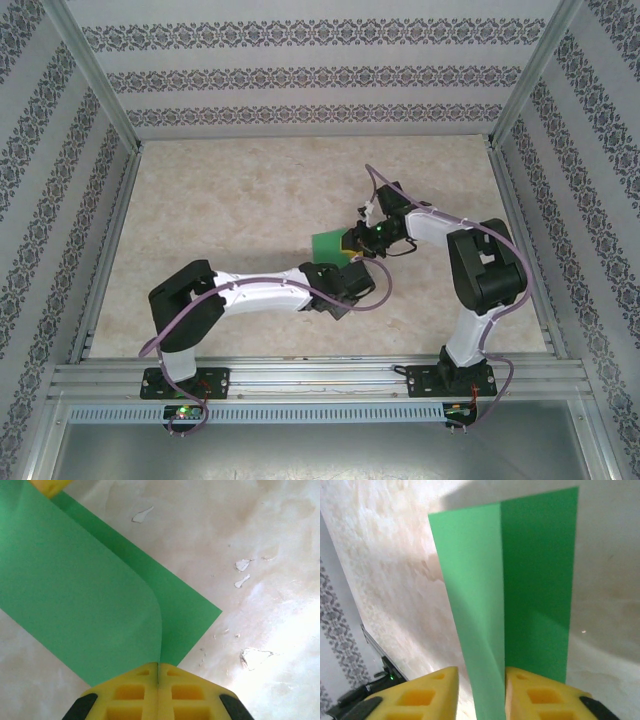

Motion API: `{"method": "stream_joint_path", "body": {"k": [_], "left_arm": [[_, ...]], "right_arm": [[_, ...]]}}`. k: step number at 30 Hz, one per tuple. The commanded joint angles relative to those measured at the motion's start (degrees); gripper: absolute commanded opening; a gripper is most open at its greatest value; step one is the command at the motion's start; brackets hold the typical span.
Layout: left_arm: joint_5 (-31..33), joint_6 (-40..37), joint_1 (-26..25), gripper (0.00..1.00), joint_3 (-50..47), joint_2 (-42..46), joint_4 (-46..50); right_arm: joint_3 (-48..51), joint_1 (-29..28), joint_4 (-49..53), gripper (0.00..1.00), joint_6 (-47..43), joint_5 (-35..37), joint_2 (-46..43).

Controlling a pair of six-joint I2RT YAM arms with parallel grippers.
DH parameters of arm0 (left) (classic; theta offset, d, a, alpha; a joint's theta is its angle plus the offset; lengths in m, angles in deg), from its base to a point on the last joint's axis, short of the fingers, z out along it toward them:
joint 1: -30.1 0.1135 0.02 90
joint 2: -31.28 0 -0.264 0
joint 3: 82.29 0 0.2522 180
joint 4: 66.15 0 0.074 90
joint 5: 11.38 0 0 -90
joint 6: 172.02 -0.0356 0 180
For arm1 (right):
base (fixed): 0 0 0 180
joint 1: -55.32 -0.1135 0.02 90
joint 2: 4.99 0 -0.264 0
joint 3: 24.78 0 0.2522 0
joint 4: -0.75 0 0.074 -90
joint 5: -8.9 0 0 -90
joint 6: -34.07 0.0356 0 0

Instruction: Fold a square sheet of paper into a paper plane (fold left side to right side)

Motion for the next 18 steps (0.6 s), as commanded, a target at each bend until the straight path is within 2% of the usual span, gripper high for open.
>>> {"method": "stream_joint_path", "body": {"k": [1,4,9,14,18], "left_arm": [[-6.9,3.7,2.6,0.0,-1.4,2.9,-2.6],[-12.0,6.1,4.8,0.0,-2.9,3.7,-4.0],[-18.3,9.9,8.1,0.0,-6.4,5.2,-8.5],[-23.6,12.9,11.5,0.0,-9.2,7.2,-12.0],[-27.9,15.7,13.7,0.0,-11.7,8.5,-15.5]], "right_arm": [[1.1,2.0,-0.8,0.39,-1.8,2.4,-6.3],[4.7,4.5,-1.7,0.44,-2.0,3.4,-10.7],[11.3,7.4,-0.9,0.41,-3.9,2.5,-16.5],[18.7,7.1,-2.5,0.23,-3.2,0.7,-21.9],[23.8,4.2,-4.5,0.09,-1.2,0.4,-26.2]]}}
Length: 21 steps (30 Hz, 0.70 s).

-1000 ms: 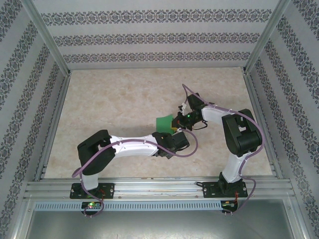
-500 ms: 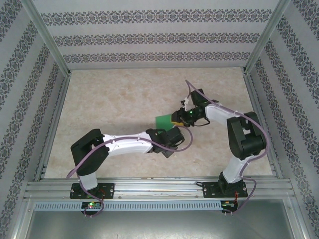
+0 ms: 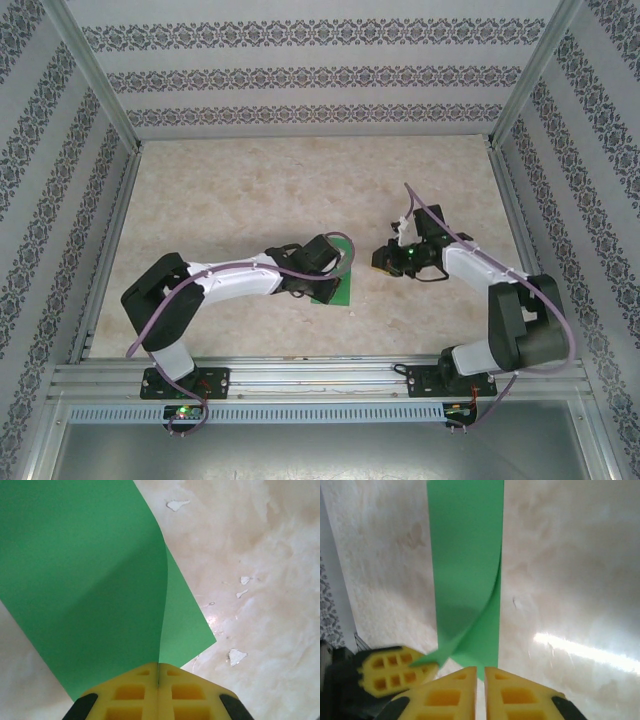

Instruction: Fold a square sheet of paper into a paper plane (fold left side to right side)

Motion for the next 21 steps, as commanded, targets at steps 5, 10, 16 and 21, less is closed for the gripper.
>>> {"method": "stream_joint_path", "body": {"k": [5,10,16,21], "left_arm": [[-8.4,6.5,3.3,0.01,-3.2,2.7,-8.0],[-10.5,7.5,4.2,0.03,-4.0,2.6,-9.4],[-11.1,7.9,4.9,0.02,-4.2,1.6,-9.2],[-11.0,8.0,5.3,0.02,-4.6,1.4,-9.1]], "right_arm": [[9.9,-8.4,-12.8,0.0,9.3,0.3,-6.0],[12.0,-14.9,-18.9,0.0,13.6,4.5,-3.5],[11.0,-17.6,-21.0,0.0,14.2,6.4,1.2],[9.7,-18.5,-20.8,0.0,13.9,7.0,4.1]]}}
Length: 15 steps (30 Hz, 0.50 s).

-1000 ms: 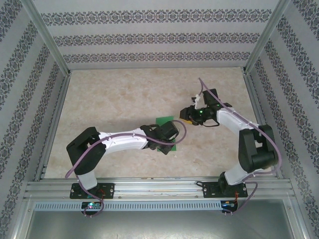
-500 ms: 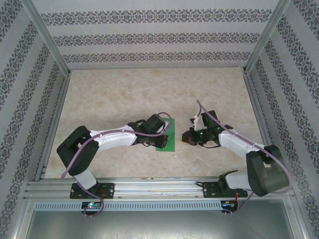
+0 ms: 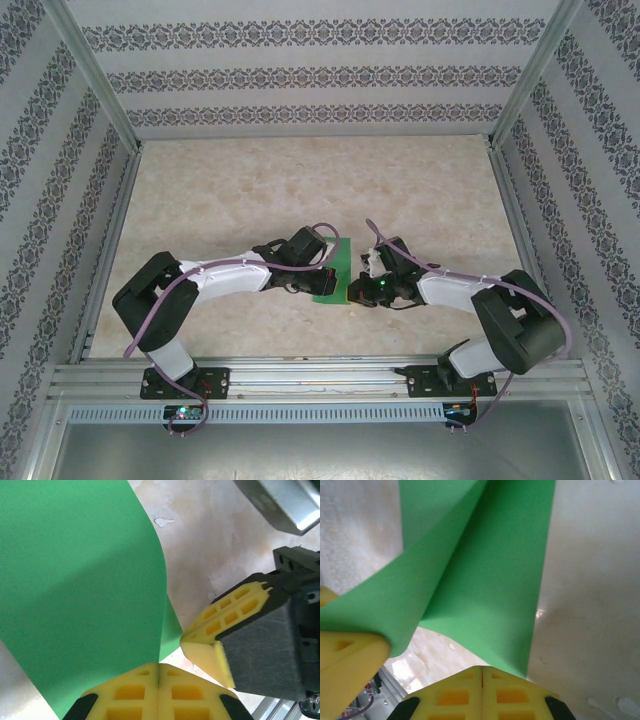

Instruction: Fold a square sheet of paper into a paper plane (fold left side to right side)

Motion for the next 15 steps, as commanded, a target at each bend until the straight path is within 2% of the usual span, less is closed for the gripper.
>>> {"method": "stream_joint_path", "body": {"k": [1,8,15], "left_arm": [[-0.8,0.7,1.1,0.02,-0.9,-0.1,-1.8],[-0.1,-0.3,1.8,0.01,-1.2,-0.1,-0.3],[-2.5,-2.8,3.7,0.0,-2.1,-0.2,-0.5]], "right_arm": [[-1.9,-0.7,-1.1,0.0,0.4,1.5,2.1],[-2.5,-0.7,2.0,0.0,-1.2,2.9,4.3],[-4.5,0.0,8.8,0.0,-5.4,4.5,4.9]]}}
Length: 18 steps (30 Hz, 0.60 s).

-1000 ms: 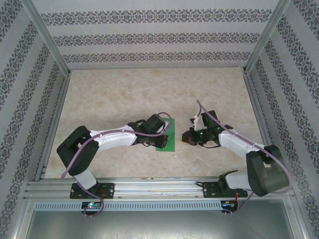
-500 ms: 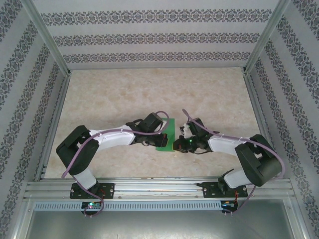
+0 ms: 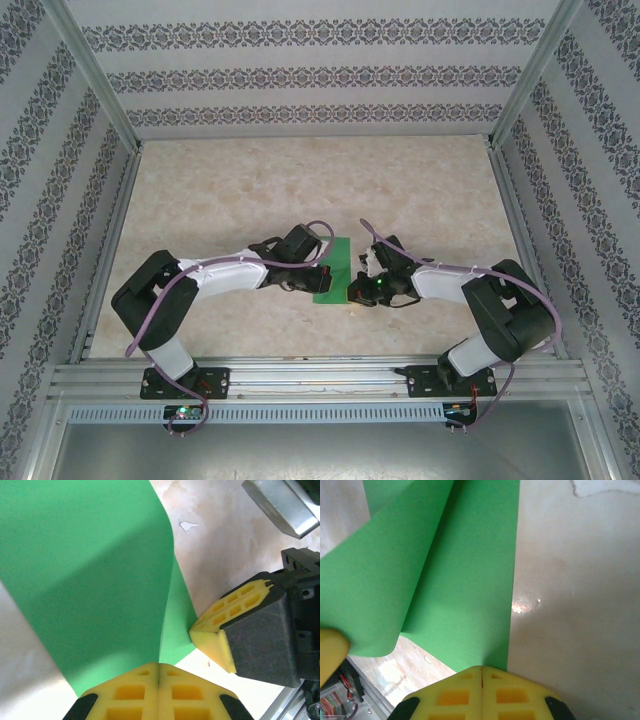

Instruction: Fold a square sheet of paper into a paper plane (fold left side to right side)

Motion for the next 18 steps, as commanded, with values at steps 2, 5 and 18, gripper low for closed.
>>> {"method": "stream_joint_path", "body": {"k": [2,5,18], "left_arm": [[-2.7,-2.9,1.9,0.0,-1.2,-0.3,-0.5],[-4.4,-3.9,2.7,0.0,-1.1,-0.9,-0.8],[-6.3,-6.7,5.3,0.01,0.8,-4.2,-0.5]], "right_arm": [[-1.7,0.4,5.5,0.0,-3.9,2.2,1.2],[-2.3,0.7,6.5,0.0,-4.9,1.6,1.8],[-2.7,1.3,6.8,0.0,-5.7,0.4,3.0]]}}
